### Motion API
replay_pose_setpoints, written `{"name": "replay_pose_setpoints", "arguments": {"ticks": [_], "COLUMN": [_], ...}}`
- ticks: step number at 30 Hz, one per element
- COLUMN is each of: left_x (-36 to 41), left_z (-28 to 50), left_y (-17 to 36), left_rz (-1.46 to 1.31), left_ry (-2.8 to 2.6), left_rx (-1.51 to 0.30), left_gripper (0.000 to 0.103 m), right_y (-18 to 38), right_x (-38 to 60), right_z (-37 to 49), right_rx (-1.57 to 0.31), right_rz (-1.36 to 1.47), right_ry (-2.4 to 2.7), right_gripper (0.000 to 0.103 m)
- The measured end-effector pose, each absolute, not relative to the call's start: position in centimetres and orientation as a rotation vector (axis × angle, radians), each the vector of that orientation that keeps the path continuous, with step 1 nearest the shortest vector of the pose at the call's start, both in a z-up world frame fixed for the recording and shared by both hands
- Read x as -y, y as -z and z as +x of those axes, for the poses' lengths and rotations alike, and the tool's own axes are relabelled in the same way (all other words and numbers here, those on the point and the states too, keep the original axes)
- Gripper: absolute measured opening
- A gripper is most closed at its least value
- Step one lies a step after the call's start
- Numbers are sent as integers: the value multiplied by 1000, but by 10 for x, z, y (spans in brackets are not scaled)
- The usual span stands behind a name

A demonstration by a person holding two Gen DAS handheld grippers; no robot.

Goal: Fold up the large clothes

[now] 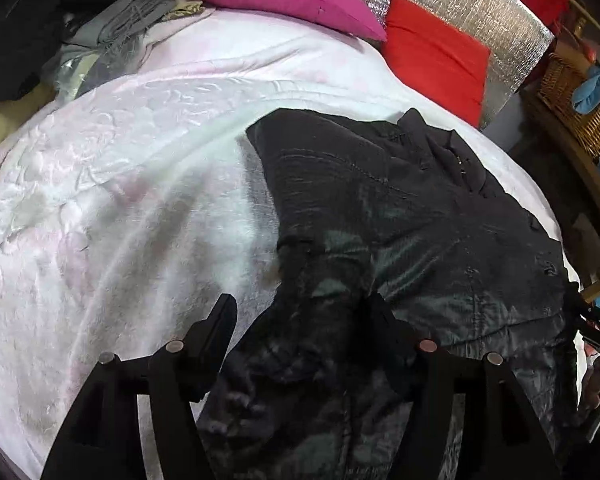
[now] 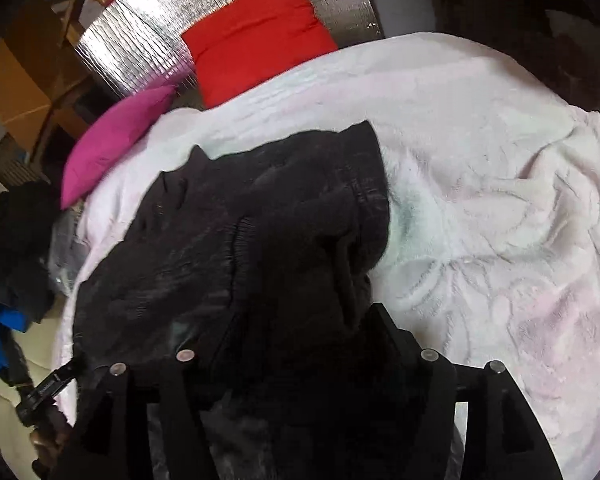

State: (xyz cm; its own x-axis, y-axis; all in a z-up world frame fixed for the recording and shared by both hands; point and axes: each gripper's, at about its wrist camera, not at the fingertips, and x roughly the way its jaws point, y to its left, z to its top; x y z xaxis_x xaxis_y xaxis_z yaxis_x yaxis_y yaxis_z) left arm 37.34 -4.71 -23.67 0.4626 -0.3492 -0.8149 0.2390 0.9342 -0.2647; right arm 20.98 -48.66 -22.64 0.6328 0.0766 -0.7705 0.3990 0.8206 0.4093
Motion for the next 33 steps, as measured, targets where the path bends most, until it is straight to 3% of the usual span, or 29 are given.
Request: {"name": "replay_pose_setpoints", "arguments": {"ticks": [17,21,30,33], "left_x": [-20,-30,-62,-61], "left_z": [245,212,173,161], "left_y": [222,222,256,259], "left_rz": [-91,-101,-237,-256], "left_ry": [330,297,257,290], "left_rx": [-927,-928,-1099,-1107], "left_gripper": [70,79,80,77], "right_y": [224,229,267,276], "right_x": [502,498,498,484], "right_z": [84,50,10,6], "right_rx": [-864,-865,-939,-974], "right_rz": [674,683,853,894], "right_ry": [113,113,95,24], "right_gripper": [66,66,66,67]}}
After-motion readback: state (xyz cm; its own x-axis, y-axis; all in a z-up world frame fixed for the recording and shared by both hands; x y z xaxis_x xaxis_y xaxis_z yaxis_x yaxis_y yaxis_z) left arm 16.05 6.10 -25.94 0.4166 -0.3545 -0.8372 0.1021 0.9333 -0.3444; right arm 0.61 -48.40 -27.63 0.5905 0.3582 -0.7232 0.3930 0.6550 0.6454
